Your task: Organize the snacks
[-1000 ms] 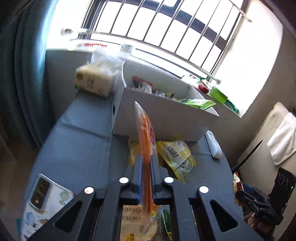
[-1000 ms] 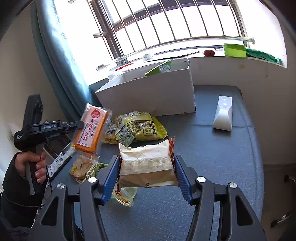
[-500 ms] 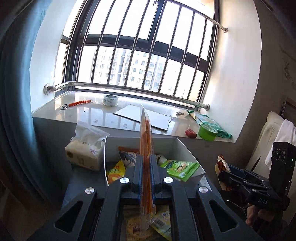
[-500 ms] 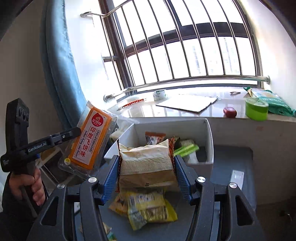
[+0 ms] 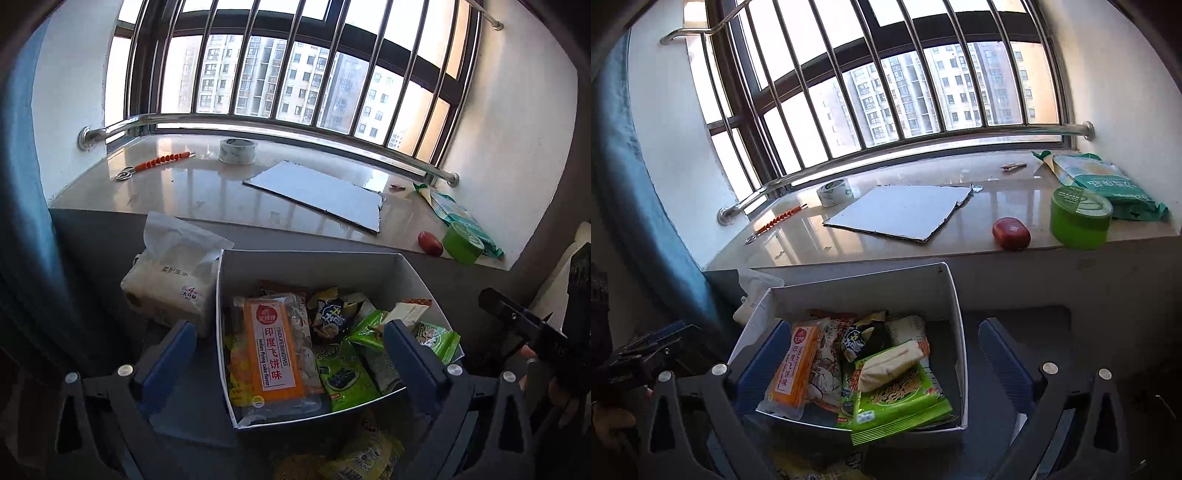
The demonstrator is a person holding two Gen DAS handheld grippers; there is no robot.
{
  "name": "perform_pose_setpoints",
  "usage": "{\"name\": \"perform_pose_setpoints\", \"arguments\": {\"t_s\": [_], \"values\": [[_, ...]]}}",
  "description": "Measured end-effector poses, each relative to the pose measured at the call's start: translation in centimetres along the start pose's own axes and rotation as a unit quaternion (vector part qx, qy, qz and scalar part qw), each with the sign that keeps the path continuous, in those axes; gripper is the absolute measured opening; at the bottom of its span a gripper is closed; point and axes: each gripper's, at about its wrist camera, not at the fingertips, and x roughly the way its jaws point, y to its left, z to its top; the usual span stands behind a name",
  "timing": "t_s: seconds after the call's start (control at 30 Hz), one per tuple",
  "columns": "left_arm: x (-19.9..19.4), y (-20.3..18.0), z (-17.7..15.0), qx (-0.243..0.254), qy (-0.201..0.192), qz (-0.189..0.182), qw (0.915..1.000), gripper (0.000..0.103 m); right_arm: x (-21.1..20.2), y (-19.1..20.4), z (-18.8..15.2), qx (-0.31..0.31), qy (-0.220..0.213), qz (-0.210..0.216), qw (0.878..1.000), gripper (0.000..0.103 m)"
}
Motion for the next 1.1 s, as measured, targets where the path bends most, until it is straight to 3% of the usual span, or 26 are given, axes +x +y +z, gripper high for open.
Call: {"name": "perform_pose_setpoints", "arguments": {"t_s": [0.1, 0.33, 0.57, 0.7, 0.8, 0.93, 1.1], "values": [[-0.2, -0.2, -1.0, 0.007, 0.010, -0.002, 0.9999, 0.103, -1.0, -0.3, -0.6, 0.002, -0.007, 0.000, 1.000, 0.103], [-4.2, -1.6, -3.4, 0.039, -0.010, -0.027, 0.9988, 0.103, -4.1, 0.3, -2.5, -0.005, -0.027, 0.022, 0.999, 0.103], [-8.8, -3.4, -8.5, 0.086, -0.023, -0.045, 0.9950, 0.103, -9.1, 2.3, -8.7, -0.048, -0.033, 0.067, 0.996, 0.103], [-10.9, -3.3, -12.0, 0.080, -0.040, -0.058, 0.9943, 0.103, -11.5, 2.6, -13.4, -0.050, -0.031, 0.090, 0.994, 0.103], [-11.7, -2.7, -14.9, 0.069, -0.036, -0.060, 0.9951, 0.103, -12.5, 2.5, -17.2, -0.051, -0.015, 0.100, 0.994, 0.103], [-12.1, -1.5, -18.8, 0.046, -0.018, -0.066, 0.9966, 0.103, -12.6, 2.2, -22.0, -0.064, 0.039, 0.101, 0.992, 0.103], [-11.4, -0.6, -23.0, 0.035, 0.018, -0.068, 0.9969, 0.103, -12.0, 2.4, -26.3, -0.121, 0.081, 0.080, 0.986, 0.103]]}}
